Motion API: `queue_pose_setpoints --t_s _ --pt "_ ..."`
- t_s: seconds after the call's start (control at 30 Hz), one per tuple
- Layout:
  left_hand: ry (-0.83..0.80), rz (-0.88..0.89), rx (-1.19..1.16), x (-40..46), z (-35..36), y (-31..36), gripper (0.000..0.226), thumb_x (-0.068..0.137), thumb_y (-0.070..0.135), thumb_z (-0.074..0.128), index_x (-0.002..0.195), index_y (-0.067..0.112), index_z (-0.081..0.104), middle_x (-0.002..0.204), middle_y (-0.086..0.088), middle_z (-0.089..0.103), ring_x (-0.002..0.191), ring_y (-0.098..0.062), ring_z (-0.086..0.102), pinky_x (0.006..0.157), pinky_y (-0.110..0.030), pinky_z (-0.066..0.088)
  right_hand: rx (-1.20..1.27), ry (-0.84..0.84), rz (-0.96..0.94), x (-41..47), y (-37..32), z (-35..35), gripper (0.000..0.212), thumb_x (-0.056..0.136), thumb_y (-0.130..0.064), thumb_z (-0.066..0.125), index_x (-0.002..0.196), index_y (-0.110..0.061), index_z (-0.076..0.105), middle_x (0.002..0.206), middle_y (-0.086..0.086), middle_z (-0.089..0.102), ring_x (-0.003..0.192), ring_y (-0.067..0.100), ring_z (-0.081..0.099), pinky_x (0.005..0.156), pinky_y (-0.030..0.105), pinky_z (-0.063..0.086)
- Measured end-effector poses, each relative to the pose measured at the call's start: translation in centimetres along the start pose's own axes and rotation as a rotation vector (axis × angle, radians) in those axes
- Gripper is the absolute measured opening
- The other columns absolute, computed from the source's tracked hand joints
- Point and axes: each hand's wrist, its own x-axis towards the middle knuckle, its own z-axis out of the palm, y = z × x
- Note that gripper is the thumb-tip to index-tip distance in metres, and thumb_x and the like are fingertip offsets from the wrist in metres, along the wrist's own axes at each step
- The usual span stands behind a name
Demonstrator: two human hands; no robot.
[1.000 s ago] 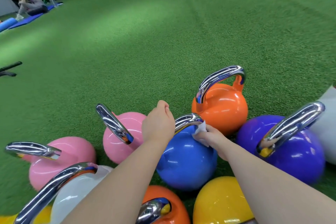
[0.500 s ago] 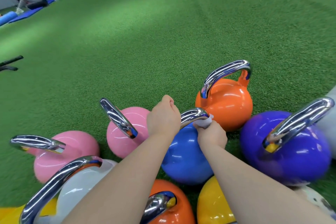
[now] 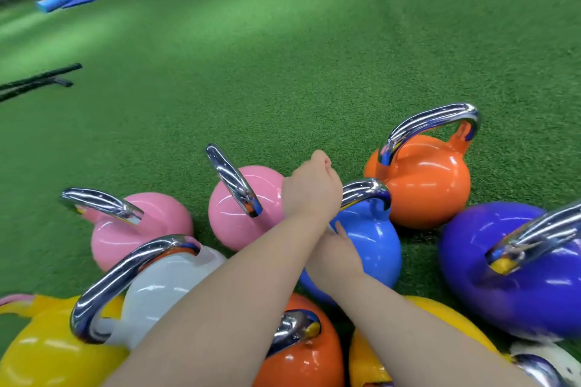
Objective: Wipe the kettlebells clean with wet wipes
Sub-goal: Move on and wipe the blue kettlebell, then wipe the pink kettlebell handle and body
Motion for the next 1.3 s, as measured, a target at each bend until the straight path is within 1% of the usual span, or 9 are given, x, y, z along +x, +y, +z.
queue_pose_setpoints --t_s 0.2,0.4,0.5,0.57,0.67,0.77,1.1,1.23,1.3 --pt "0.005 0.003 -0.005 0.1 -0.1 0.0 0.019 0.094 0.017 0.034 0.104 0.017 0.051 0.097 -0.008 0.064 0.090 -0.031 0.056 0.075 -0.036 0.038 -0.066 -0.103 -0.022 2.6 1.2 -1.4 0.056 0.096 -0.035 0.035 0.149 -0.023 0.020 0.154 0.004 0.024 0.143 0.026 0.013 0.116 0.049 0.002" --pt "-0.006 0.020 -0.007 0.1 -0.2 0.1 0.021 0.094 0.018 0.035 0.108 0.016 0.051 0.101 -0.009 0.064 0.093 -0.032 0.056 0.074 -0.036 0.035 -0.159 -0.066 -0.106 0.6 2.6 -1.0 0.047 0.092 -0.028 0.041 0.139 -0.024 0.039 0.152 0.002 0.026 0.143 0.021 0.012 0.117 0.047 0.001" --pt "-0.008 0.016 -0.021 0.1 -0.3 -0.1 0.022 0.095 0.019 0.034 0.110 0.016 0.050 0.104 -0.009 0.064 0.094 -0.032 0.057 0.075 -0.036 0.036 -0.235 0.015 -0.175 -0.6 2.5 -0.5 0.069 0.048 -0.039 0.083 0.113 -0.020 0.067 0.123 0.002 0.062 0.121 0.024 0.054 0.096 0.051 0.045" --pt "-0.020 0.020 -0.036 0.0 -0.3 -0.1 0.024 0.095 0.018 0.034 0.112 0.016 0.049 0.104 -0.009 0.064 0.095 -0.031 0.057 0.075 -0.036 0.036 -0.309 0.043 -0.189 -1.1 2.5 -0.2 0.076 0.028 -0.036 0.089 0.101 -0.019 0.073 0.112 -0.001 0.068 0.113 0.023 0.058 0.081 0.046 0.053" --pt "-0.033 0.021 -0.085 0.0 -0.6 -0.2 0.024 0.095 0.018 0.034 0.113 0.015 0.049 0.107 -0.010 0.064 0.097 -0.031 0.057 0.077 -0.036 0.036 -0.365 -0.155 -0.262 -2.4 2.2 0.6 0.068 0.084 -0.028 0.059 0.145 -0.025 0.030 0.157 0.003 0.011 0.145 0.024 0.001 0.114 0.051 0.014" --pt "-0.049 0.017 -0.140 0.0 -0.7 -0.3 0.022 0.095 0.018 0.034 0.111 0.015 0.049 0.106 -0.009 0.064 0.096 -0.030 0.057 0.078 -0.036 0.036 -0.373 -0.222 -0.195 -2.9 1.0 0.3 0.064 0.094 -0.020 0.037 0.150 -0.031 0.007 0.158 0.002 -0.012 0.144 0.021 -0.017 0.114 0.053 -0.003" --pt "-0.317 -0.025 -0.535 1.5 -2.1 -2.0 0.023 0.094 0.013 0.041 0.112 0.014 0.054 0.110 -0.006 0.062 0.089 -0.022 0.056 0.078 -0.030 0.043 -0.426 -0.366 -0.080 -1.5 -1.2 -0.8 0.056 0.094 -0.023 0.040 0.145 -0.040 0.024 0.158 0.005 -0.008 0.144 0.021 -0.018 0.114 0.056 -0.007" --pt "-0.437 0.166 -0.429 4.2 -7.6 -4.4 0.018 0.093 0.011 0.051 0.109 0.010 0.060 0.103 -0.003 0.059 0.091 -0.015 0.053 0.077 -0.024 0.041 -0.388 -0.440 -0.122 -1.0 -0.3 -2.6 0.054 0.092 -0.011 0.038 0.145 -0.021 0.033 0.158 0.001 0.006 0.146 0.015 0.001 0.115 0.048 0.009" --pt "-0.415 0.214 -0.417 5.5 -10.6 -6.3 0.017 0.092 0.011 0.053 0.106 0.011 0.061 0.100 0.000 0.060 0.092 -0.013 0.055 0.079 -0.024 0.044 -0.270 -0.471 -0.084 -1.0 -0.3 -4.2 0.045 0.091 -0.014 0.039 0.136 -0.014 0.045 0.150 0.007 0.032 0.139 0.020 0.028 0.110 0.040 0.025"
